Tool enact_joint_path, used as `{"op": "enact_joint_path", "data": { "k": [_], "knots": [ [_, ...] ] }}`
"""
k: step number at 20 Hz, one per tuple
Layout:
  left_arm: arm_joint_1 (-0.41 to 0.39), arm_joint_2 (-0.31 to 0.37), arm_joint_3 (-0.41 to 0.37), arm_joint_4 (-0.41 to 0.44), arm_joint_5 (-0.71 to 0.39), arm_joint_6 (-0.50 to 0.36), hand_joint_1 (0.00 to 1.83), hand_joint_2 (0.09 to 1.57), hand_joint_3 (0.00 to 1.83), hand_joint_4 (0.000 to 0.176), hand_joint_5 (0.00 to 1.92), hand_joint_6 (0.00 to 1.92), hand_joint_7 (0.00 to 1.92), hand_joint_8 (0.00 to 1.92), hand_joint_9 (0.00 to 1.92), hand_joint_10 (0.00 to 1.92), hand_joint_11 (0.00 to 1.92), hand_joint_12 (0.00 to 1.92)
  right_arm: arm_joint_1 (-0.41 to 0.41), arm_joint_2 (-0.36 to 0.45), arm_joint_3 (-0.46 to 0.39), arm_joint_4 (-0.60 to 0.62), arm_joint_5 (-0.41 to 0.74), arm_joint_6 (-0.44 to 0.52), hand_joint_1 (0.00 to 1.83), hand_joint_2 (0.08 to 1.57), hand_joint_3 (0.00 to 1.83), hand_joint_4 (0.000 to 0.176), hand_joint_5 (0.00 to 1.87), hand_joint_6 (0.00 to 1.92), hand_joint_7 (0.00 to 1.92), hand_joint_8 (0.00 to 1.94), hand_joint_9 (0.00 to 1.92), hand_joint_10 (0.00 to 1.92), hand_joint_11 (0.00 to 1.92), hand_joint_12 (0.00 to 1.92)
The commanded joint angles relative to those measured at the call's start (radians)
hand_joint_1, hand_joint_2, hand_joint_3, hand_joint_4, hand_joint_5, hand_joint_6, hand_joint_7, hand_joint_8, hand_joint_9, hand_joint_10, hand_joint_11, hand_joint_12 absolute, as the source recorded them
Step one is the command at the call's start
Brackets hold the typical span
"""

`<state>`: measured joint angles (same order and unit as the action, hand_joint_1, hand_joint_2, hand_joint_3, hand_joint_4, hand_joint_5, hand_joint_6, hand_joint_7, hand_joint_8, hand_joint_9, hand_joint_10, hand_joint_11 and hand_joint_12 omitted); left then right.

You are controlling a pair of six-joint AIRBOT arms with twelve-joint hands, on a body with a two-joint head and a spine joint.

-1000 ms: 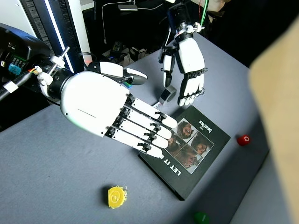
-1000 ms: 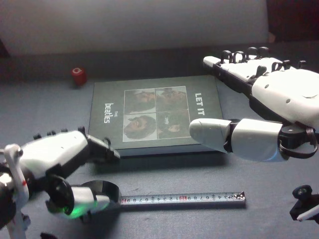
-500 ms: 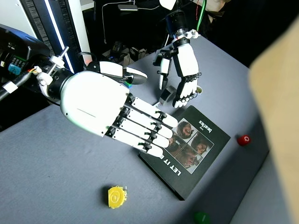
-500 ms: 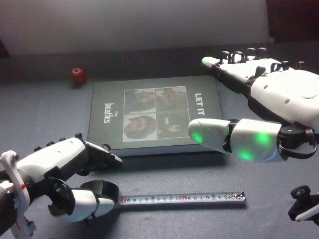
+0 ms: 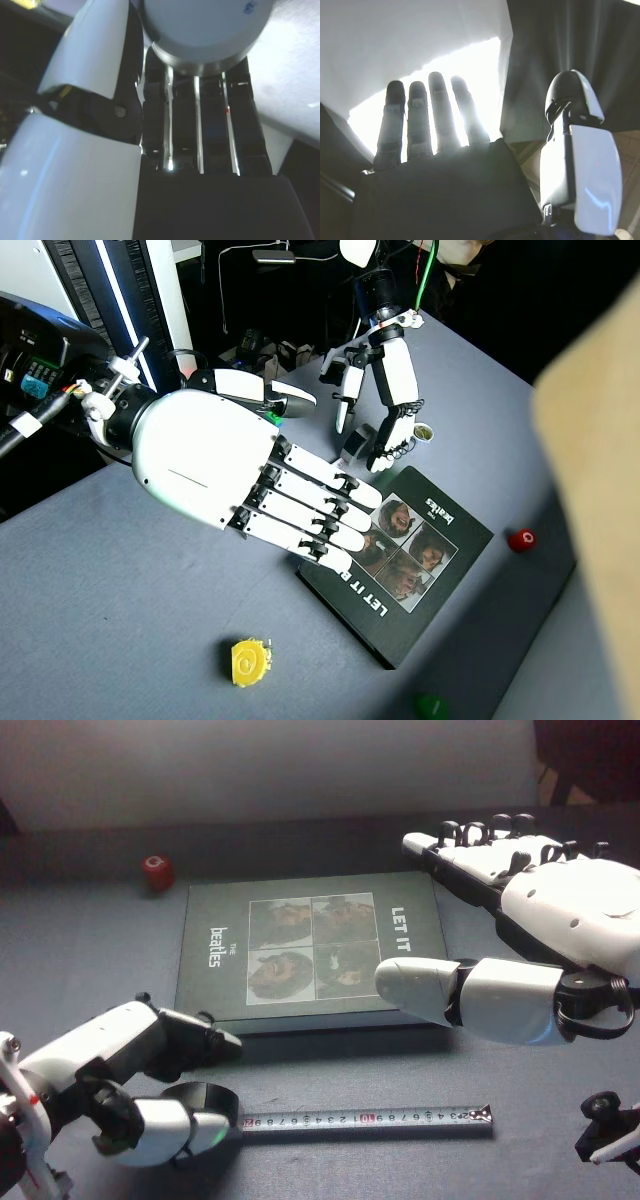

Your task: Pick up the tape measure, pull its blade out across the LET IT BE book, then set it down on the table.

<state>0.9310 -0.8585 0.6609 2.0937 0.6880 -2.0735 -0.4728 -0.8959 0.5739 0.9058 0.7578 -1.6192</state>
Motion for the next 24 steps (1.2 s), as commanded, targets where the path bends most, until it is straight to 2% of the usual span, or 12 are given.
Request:
{"op": "enact_joint_path", "data": {
  "k": [1,15,17,20,24],
  "knots": [
    [-0.001,-0.006,0.008,0.054,0.068,-0.016,1.22,1.05,0.0,0.0,0.69,0.01,0.64,0.01,0.57,0.01,0.36,0.59,0.007,0.0,-0.002,-0.059,0.083,0.013,0.04,1.08,0.0,0.0,0.03,0.0,0.09,0.0,0.01,0.0,0.0,0.19],
    [0.054,-0.048,0.025,0.085,0.081,-0.043,1.23,1.05,0.0,0.0,0.72,0.01,0.68,0.01,0.6,0.01,0.42,0.6,0.01,-0.001,-0.002,-0.062,0.088,0.025,0.06,1.08,0.0,0.0,0.02,0.0,0.09,0.0,0.01,0.0,0.0,0.21],
    [0.061,-0.058,0.026,0.085,0.083,-0.045,1.23,1.05,0.0,0.0,0.7,0.0,0.67,0.01,0.6,0.01,0.41,0.59,0.01,-0.001,-0.002,-0.063,0.088,0.026,0.06,1.08,0.0,0.0,0.02,0.0,0.08,0.0,0.0,0.0,0.0,0.15],
    [0.071,-0.066,0.028,0.085,0.084,-0.061,1.23,1.05,0.0,0.0,0.7,0.0,0.67,0.01,0.6,0.01,0.4,0.59,0.01,-0.001,-0.002,-0.064,0.088,0.027,0.08,1.07,0.0,0.0,0.04,0.0,0.12,0.0,0.03,0.0,0.0,0.28],
    [0.077,-0.076,0.029,0.085,0.088,-0.121,1.23,1.05,0.0,0.0,0.72,0.01,0.67,0.0,0.6,0.0,0.41,0.59,0.01,-0.002,-0.002,-0.066,0.091,0.028,0.07,1.07,0.0,0.0,0.01,0.0,0.08,0.0,0.0,0.0,0.0,0.17]
  ]
}}
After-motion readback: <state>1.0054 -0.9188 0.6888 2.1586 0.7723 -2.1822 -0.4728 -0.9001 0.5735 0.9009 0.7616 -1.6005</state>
